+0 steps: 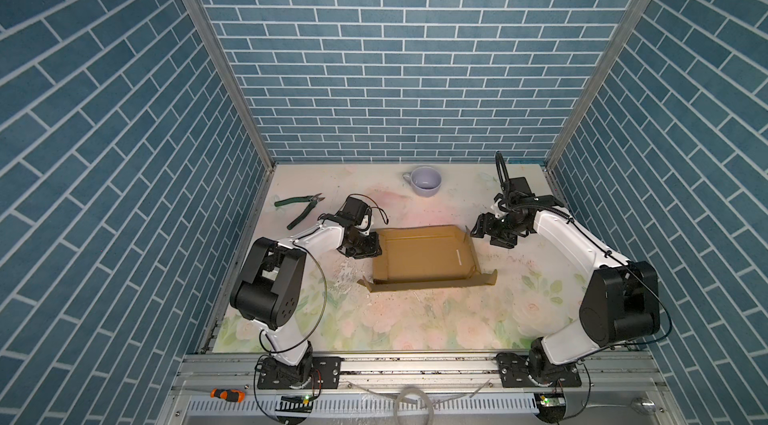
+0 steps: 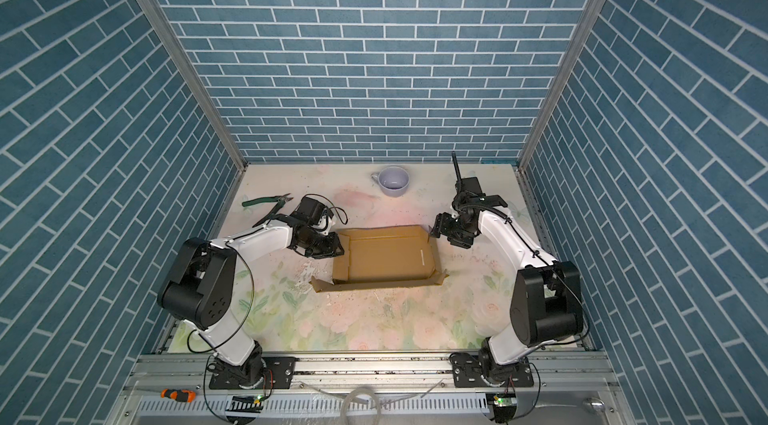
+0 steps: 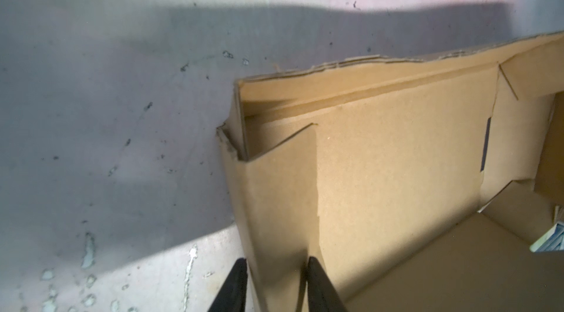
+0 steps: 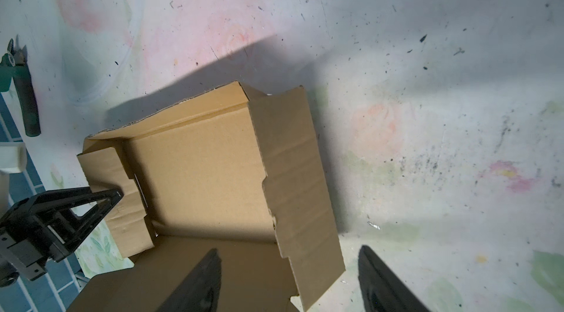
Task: Assemble paper box
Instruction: Pick up the paper box from the center of the table.
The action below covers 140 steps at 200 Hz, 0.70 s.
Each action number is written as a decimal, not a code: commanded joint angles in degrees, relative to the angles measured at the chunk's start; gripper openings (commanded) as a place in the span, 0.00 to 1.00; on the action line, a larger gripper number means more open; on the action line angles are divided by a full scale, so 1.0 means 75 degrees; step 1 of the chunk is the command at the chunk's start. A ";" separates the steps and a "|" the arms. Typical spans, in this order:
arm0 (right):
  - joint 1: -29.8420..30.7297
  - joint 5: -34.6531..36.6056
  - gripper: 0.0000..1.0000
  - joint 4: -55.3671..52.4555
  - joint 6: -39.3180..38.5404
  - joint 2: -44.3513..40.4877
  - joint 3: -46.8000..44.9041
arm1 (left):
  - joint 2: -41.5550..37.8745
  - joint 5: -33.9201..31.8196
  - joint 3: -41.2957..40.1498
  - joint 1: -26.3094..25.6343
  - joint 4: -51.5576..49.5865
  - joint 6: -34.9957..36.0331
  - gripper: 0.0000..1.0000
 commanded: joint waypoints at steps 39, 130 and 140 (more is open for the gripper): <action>-0.0015 0.0173 0.71 -0.0007 0.0195 -0.0459 -0.0145 | 0.0011 -0.0199 -0.0120 -0.0019 0.0095 -0.0008 0.20; -0.0097 0.0226 0.70 0.0055 0.0133 -0.1005 -0.0191 | -0.0960 -0.0611 -0.0317 -0.0019 0.1179 -0.0347 0.00; -0.0097 0.0119 0.70 0.0161 0.0059 -0.1134 -0.0261 | -0.1149 -0.0684 -0.0464 -0.0020 0.1557 -0.0434 0.00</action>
